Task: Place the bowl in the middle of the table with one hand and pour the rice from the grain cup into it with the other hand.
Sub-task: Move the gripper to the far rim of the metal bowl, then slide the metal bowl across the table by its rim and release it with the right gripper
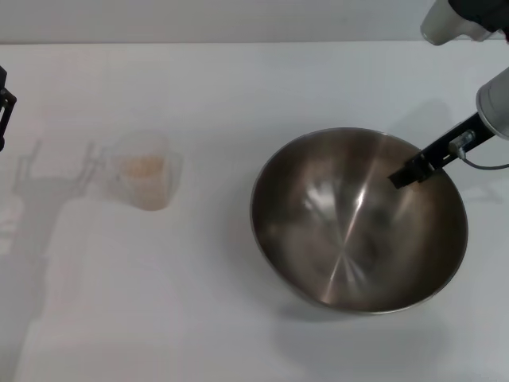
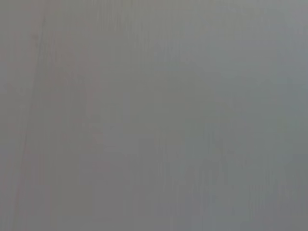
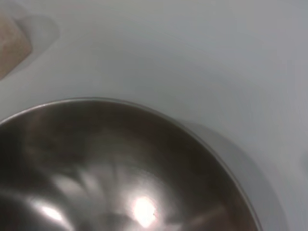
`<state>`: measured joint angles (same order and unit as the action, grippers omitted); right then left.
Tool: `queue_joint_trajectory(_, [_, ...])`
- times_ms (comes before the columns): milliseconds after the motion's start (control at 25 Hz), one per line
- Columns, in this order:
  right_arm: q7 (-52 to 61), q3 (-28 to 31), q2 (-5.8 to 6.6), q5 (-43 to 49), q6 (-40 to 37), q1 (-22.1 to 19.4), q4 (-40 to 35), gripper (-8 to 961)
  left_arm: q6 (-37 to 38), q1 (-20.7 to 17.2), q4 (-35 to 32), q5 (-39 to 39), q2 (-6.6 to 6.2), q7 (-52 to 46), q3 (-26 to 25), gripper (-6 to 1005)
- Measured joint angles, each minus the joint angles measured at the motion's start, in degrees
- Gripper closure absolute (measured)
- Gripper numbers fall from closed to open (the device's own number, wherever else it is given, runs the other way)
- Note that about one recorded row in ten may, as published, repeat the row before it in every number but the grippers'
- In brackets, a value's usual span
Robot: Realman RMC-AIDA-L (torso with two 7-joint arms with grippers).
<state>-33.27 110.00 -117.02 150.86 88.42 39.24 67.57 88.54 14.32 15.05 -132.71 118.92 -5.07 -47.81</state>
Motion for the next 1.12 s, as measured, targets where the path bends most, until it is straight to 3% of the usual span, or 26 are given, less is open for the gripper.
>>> queue_joint_trajectory(160, [-0.3, 0.0, 0.02, -0.2, 0.0, 0.0, 0.2, 677, 0.1, 0.0, 0.0, 0.0, 0.00, 0.0, 0.0, 188])
queue_joint_trajectory(360, [-0.9, 0.3, -0.01, -0.4, 0.0, 0.0, 0.2, 899, 0.2, 0.0, 0.1, 0.0, 0.00, 0.0, 0.0, 190])
queue_joint_trajectory(800, [-1.1, 5.8, -0.01, -5.4, -0.3, -0.1, 3.9, 939, 0.5, 0.0, 0.3, 0.0, -0.09, 0.0, 0.0, 195])
queue_joint_trajectory(1120, [-0.4, 6.0, -0.23, -5.7, -5.8, 1.1, 2.9, 936, 0.9, 0.1, 0.4, 0.0, -0.16, 0.0, 0.0, 199])
